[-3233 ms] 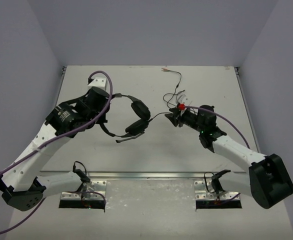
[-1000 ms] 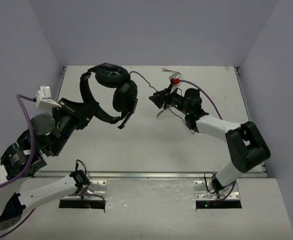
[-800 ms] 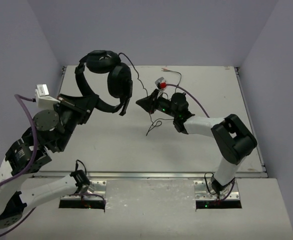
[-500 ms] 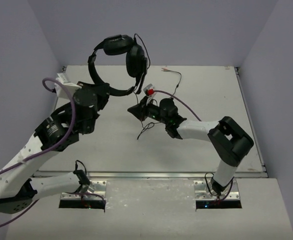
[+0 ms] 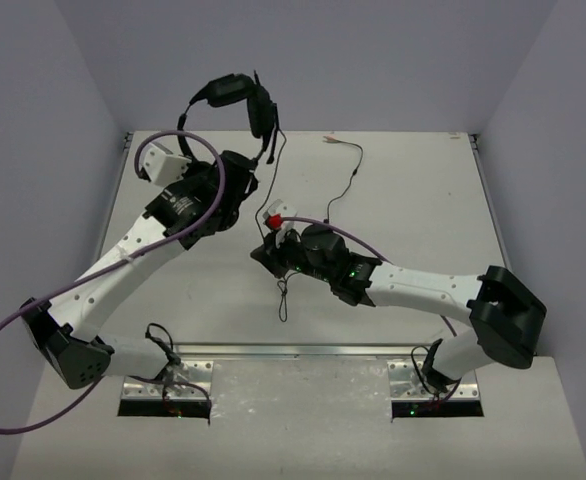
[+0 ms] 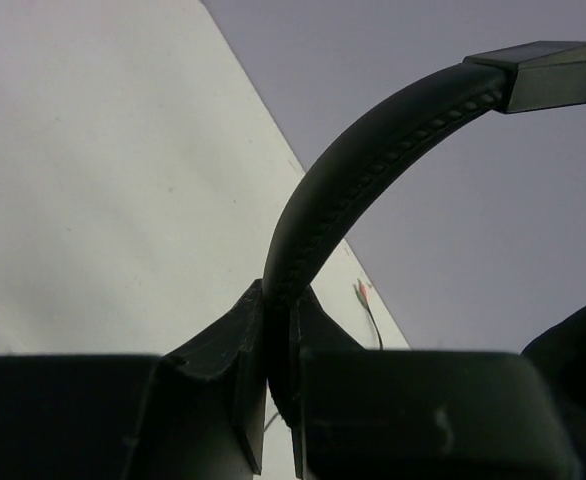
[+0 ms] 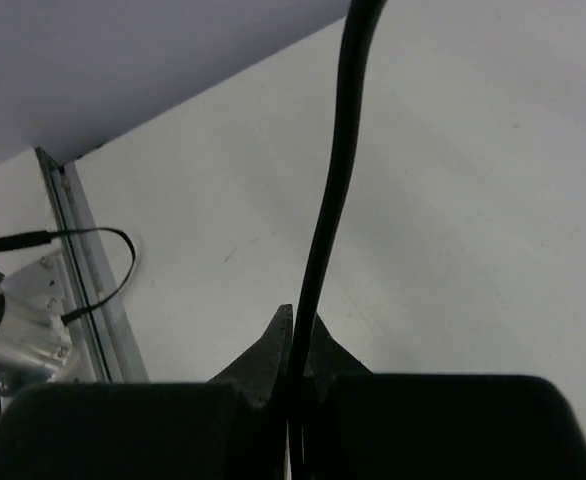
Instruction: Wrap the headphones
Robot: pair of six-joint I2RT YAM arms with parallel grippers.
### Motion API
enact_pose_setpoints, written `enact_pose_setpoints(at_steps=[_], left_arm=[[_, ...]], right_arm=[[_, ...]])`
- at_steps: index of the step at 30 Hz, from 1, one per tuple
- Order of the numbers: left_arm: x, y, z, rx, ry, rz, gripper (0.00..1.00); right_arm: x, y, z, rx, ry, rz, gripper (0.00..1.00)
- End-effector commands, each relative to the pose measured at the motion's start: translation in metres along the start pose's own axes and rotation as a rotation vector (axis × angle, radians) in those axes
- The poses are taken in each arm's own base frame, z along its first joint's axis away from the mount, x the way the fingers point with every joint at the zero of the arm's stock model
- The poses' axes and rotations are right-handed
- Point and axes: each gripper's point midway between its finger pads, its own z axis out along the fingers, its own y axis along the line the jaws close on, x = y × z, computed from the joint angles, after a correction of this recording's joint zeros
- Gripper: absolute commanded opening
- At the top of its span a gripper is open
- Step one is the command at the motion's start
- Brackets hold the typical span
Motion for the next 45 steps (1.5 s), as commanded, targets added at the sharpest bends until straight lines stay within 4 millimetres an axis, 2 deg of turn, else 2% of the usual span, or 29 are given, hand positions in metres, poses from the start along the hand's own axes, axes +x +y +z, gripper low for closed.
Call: enact_pose_setpoints(at_steps=[1,2,5,6,8,11,12,15,16,19,20,21,22,23,25,26,29,33,36,38,42,44,45], left_arm=[[-0.018,-0.002,0.022,-0.025,-0.054,-0.139,0.0],[-0.021,-0.001,0.024,-0.029,-0.077,-0.13,0.0],[-0.013,0.006,0.03,-0.05,-0.088,-0.106,0.01],[-0.009,0.011,0.032,-0.06,-0.081,-0.1,0.0],[-0.004,0.012,0.033,-0.059,-0.043,-0.117,0.01],[-0.005,0.012,0.031,-0.041,-0.03,-0.116,0.0],[-0.006,0.012,0.031,-0.039,-0.039,-0.108,0.0],[-0.012,0.014,0.034,-0.056,-0.086,-0.072,0.0],[-0.012,0.016,0.036,-0.068,-0.1,-0.062,0.0],[-0.006,0.019,0.041,-0.084,-0.088,-0.064,0.0],[-0.003,0.019,0.042,-0.085,-0.085,-0.063,0.0],[-0.002,0.019,0.042,-0.084,-0.084,-0.063,0.0],[-0.001,0.019,0.043,-0.087,-0.083,-0.06,0.0],[0.002,0.021,0.045,-0.095,-0.085,-0.05,0.0],[0.001,0.022,0.05,-0.113,-0.088,-0.057,0.01],[0.006,0.022,0.053,-0.118,-0.057,-0.061,0.0],[0.005,0.021,0.059,-0.115,-0.024,-0.08,0.0],[0.002,0.023,0.074,-0.127,0.011,-0.064,0.0],[0.002,0.024,0.083,-0.117,0.057,-0.061,0.01],[0.001,0.024,0.084,-0.104,0.059,-0.048,0.0],[-0.004,0.032,0.09,-0.107,0.082,-0.018,0.0],[-0.006,0.036,0.099,-0.096,0.096,0.018,0.0],[0.003,0.034,0.1,-0.078,0.151,0.029,0.0]], right_arm=[[-0.002,0.0,-0.009,0.013,0.073,-0.064,0.01],[0.0,0.0,-0.01,0.013,0.09,-0.076,0.01],[0.011,0.016,-0.019,-0.088,0.179,-0.096,0.01],[0.006,0.017,-0.019,-0.094,0.177,-0.102,0.01],[0.008,0.008,-0.022,-0.048,0.187,-0.125,0.01],[0.026,-0.027,-0.031,0.11,0.252,-0.15,0.01],[0.031,-0.028,-0.033,0.109,0.263,-0.153,0.01],[0.024,-0.012,-0.042,0.038,0.242,-0.132,0.01],[0.022,-0.001,-0.048,-0.012,0.252,-0.121,0.01],[0.007,0.015,-0.05,-0.087,0.24,-0.115,0.01],[0.013,0.017,-0.054,-0.101,0.277,-0.112,0.01],[0.006,0.022,-0.052,-0.13,0.285,-0.12,0.01],[0.007,0.029,-0.052,-0.164,0.312,-0.115,0.01],[0.016,0.042,-0.059,-0.239,0.372,-0.103,0.01],[0.015,0.056,-0.057,-0.304,0.402,-0.12,0.01],[0.016,0.057,-0.057,-0.308,0.408,-0.122,0.01],[0.032,0.049,-0.058,-0.28,0.443,-0.121,0.01],[0.051,0.062,-0.058,-0.359,0.5,-0.093,0.01],[0.061,0.056,-0.053,-0.343,0.517,-0.106,0.01],[0.068,0.044,-0.054,-0.303,0.525,-0.109,0.01],[0.058,0.014,-0.059,-0.235,0.477,-0.059,0.01],[0.058,0.007,-0.063,-0.214,0.472,-0.051,0.01],[0.059,0.007,-0.064,-0.219,0.472,-0.046,0.01]])
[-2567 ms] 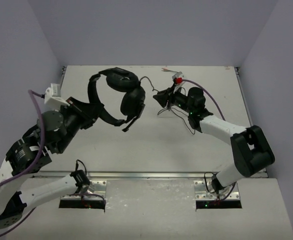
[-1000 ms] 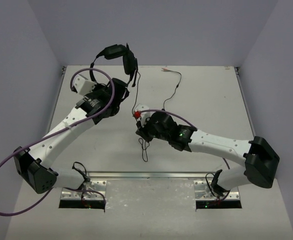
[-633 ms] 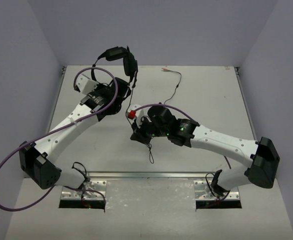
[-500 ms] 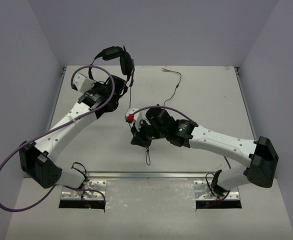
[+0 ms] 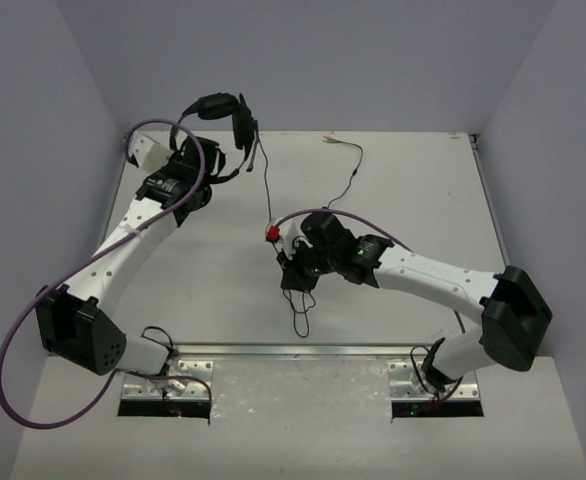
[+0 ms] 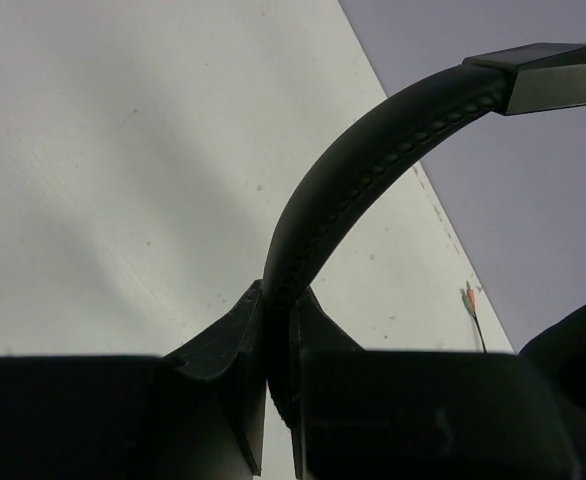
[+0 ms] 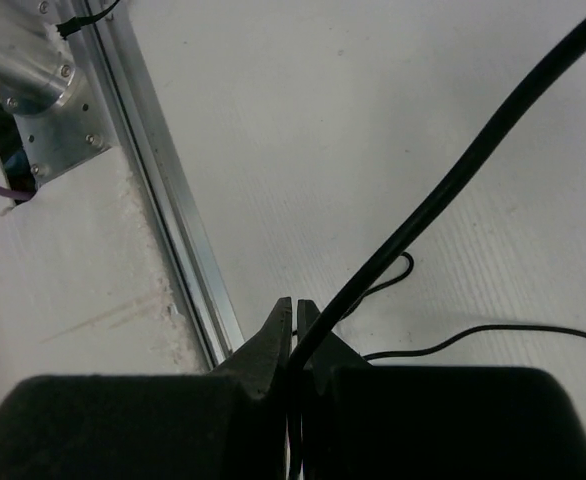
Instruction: Wrap the headphones
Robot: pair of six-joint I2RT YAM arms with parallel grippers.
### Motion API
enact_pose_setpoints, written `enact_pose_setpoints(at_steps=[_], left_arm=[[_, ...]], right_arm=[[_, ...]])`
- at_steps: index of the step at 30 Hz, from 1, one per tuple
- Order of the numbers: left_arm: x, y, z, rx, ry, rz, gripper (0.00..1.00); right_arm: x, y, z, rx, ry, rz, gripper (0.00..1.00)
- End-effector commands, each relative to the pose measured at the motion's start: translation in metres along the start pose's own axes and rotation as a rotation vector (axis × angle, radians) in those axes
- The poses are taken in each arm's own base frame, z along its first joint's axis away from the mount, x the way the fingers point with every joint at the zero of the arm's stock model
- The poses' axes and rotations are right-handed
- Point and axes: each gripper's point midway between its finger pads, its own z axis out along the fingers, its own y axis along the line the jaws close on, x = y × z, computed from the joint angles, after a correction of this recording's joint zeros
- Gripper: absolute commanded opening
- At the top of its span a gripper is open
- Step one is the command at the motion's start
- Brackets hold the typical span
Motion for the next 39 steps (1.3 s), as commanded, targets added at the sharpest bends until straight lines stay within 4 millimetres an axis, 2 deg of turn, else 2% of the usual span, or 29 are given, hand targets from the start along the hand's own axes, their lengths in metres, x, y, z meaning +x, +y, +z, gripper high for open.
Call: enact_pose_setpoints(at_steps=[1,5,8,10,11,13,14,15,20,22,23,25,28,34,35,39], left_arm=[[-0.017,-0.028,-0.002,0.126,0.046,-0.06,0.0],[-0.005,-0.03,0.003,0.136,0.119,-0.08,0.0],[-0.006,-0.032,0.006,0.15,0.143,-0.1,0.0],[-0.007,-0.031,0.007,0.138,0.136,-0.113,0.01],[-0.009,-0.027,0.008,0.112,0.125,-0.136,0.0],[-0.009,-0.024,0.01,0.1,0.124,-0.155,0.0],[-0.007,-0.024,0.012,0.098,0.136,-0.168,0.0],[-0.007,-0.024,0.013,0.099,0.14,-0.174,0.0],[-0.01,-0.02,0.017,0.075,0.114,-0.199,0.01],[-0.01,-0.013,0.021,0.046,0.094,-0.211,0.0],[-0.009,-0.011,0.022,0.038,0.088,-0.212,0.0],[-0.006,-0.007,0.025,0.026,0.085,-0.219,0.0],[-0.003,0.0,0.027,0.015,0.081,-0.21,0.0],[0.005,0.026,0.037,-0.037,0.034,-0.148,0.0],[0.008,0.03,0.039,-0.043,0.034,-0.137,0.0],[0.021,0.044,0.045,-0.049,0.035,-0.09,0.0]], right_arm=[[-0.026,0.0,-0.01,-0.013,-0.093,-0.036,0.01],[-0.021,0.003,0.007,-0.044,-0.054,-0.017,0.01],[-0.016,0.0,0.018,-0.049,-0.031,0.004,0.01],[-0.021,0.008,0.024,-0.076,-0.025,0.0,0.01],[-0.017,0.018,0.033,-0.098,0.0,-0.015,0.01],[-0.026,0.028,0.04,-0.114,-0.001,-0.037,0.01],[-0.02,0.034,0.049,-0.126,0.031,-0.043,0.01],[-0.03,0.037,0.051,-0.134,0.02,-0.053,0.01],[-0.043,0.059,0.064,-0.177,0.044,-0.094,0.01],[-0.059,0.069,0.067,-0.201,0.028,-0.114,0.01],[-0.063,0.072,0.066,-0.213,0.034,-0.118,0.01],[-0.091,0.078,0.064,-0.234,-0.002,-0.142,0.01],[-0.102,0.078,0.066,-0.238,0.004,-0.169,0.01],[-0.146,0.087,0.042,-0.237,-0.059,-0.231,0.01],[-0.157,0.089,0.032,-0.232,-0.067,-0.241,0.01],[-0.174,0.08,0.009,-0.163,-0.094,-0.303,0.01]])
